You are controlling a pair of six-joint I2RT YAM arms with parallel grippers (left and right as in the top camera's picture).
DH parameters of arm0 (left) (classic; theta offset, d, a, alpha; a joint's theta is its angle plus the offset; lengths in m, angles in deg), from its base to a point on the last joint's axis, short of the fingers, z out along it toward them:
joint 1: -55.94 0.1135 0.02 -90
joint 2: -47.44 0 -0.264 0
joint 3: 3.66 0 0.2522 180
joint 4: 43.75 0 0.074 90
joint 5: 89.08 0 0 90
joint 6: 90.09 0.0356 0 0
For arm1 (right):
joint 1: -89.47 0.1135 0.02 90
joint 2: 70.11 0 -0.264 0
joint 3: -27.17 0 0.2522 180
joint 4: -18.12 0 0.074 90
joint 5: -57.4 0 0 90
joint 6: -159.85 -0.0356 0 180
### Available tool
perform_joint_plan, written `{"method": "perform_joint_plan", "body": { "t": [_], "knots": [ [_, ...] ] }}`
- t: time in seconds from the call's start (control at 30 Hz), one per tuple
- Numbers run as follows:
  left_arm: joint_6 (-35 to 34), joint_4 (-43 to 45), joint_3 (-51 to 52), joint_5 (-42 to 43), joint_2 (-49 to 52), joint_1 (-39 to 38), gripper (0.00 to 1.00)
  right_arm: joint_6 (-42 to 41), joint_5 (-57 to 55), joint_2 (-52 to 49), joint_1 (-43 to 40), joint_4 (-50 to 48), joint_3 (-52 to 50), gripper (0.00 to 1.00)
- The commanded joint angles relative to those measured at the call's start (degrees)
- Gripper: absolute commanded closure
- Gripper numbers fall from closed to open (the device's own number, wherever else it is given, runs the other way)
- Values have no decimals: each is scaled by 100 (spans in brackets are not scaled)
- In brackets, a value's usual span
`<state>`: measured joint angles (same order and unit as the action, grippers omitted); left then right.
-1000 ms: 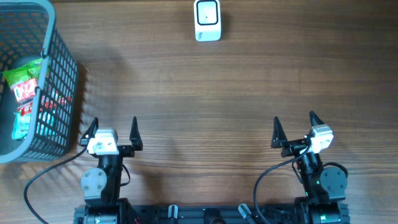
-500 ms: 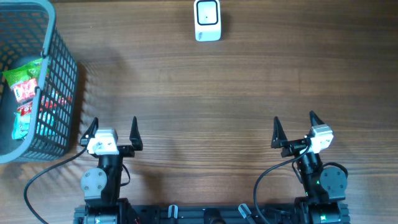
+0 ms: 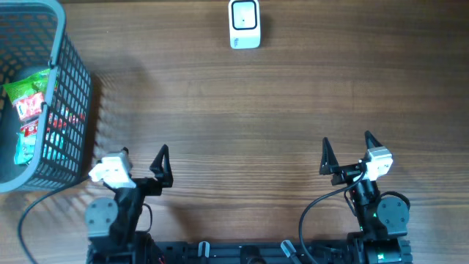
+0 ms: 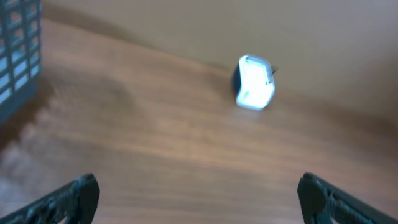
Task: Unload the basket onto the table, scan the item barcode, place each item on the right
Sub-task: 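Reach the left gripper into the basket and grasp the pink Kleenex pack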
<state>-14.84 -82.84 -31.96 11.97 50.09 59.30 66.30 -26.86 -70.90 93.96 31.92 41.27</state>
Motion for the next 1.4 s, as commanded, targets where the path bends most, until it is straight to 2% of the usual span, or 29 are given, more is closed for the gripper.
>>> {"method": "perform_joint_plan", "body": {
  "t": [0.0,0.1,0.23,0.33,0.43,0.53,0.57,0.6,0.63,0.67,0.7,0.73,0.77,0.87,0.9,0.97,1.13,1.37],
  "knots": [
    [-715,-970,-1862,522,870,-37,0,48,-81,0,-22,-22,-4,0],
    [-643,-2127,-3641,551,2074,-37,0,50,-81,0,-22,-22,-4,0],
    [-339,-4199,-6773,566,4291,-37,0,50,-81,0,-22,-22,-4,0],
    [-195,-5235,-8839,531,5722,-37,0,50,-81,0,-22,-22,-4,0],
    [-197,-5228,-10426,474,6865,-35,0,50,-81,0,-22,-22,-4,0],
    [-195,-4966,-11049,387,7436,-35,0,50,-81,0,-22,-22,-4,0],
    [-195,-4789,-11136,109,7587,-35,0,50,-81,0,-22,-20,-4,0],
    [-201,-4651,-11136,-232,7667,-35,13,50,-81,0,-22,-22,-4,0],
    [-264,-4594,-11136,-573,7766,-15,37,50,-81,0,-22,-20,-4,0],
    [-566,-4592,-11136,-1034,7888,52,54,50,-81,0,-22,-20,-4,0],
    [-743,-4621,-11136,-1316,8000,155,62,50,-81,0,-22,-22,-4,0],
    [-811,-4631,-11136,-1475,8081,254,54,50,-81,0,-22,-22,-4,0],
    [-887,-4656,-11136,-1683,8229,479,40,50,-81,0,-22,-22,-4,0],
    [-1281,-4835,-11136,-1735,8668,1248,9,48,-81,0,-22,-22,-4,0],
    [-1445,-4962,-11136,-1733,8894,1600,4,50,-81,0,-22,-22,-4,0],
    [-1668,-5139,-11136,-1727,9211,2002,0,50,-81,0,-22,-22,-4,0],
    [-2124,-5386,-11114,-1690,10074,2750,0,50,-81,0,-22,-22,-4,0],
    [-2625,-5421,-11103,-1694,11062,3097,5,50,-81,0,-22,-22,-4,0]
  ]
}}
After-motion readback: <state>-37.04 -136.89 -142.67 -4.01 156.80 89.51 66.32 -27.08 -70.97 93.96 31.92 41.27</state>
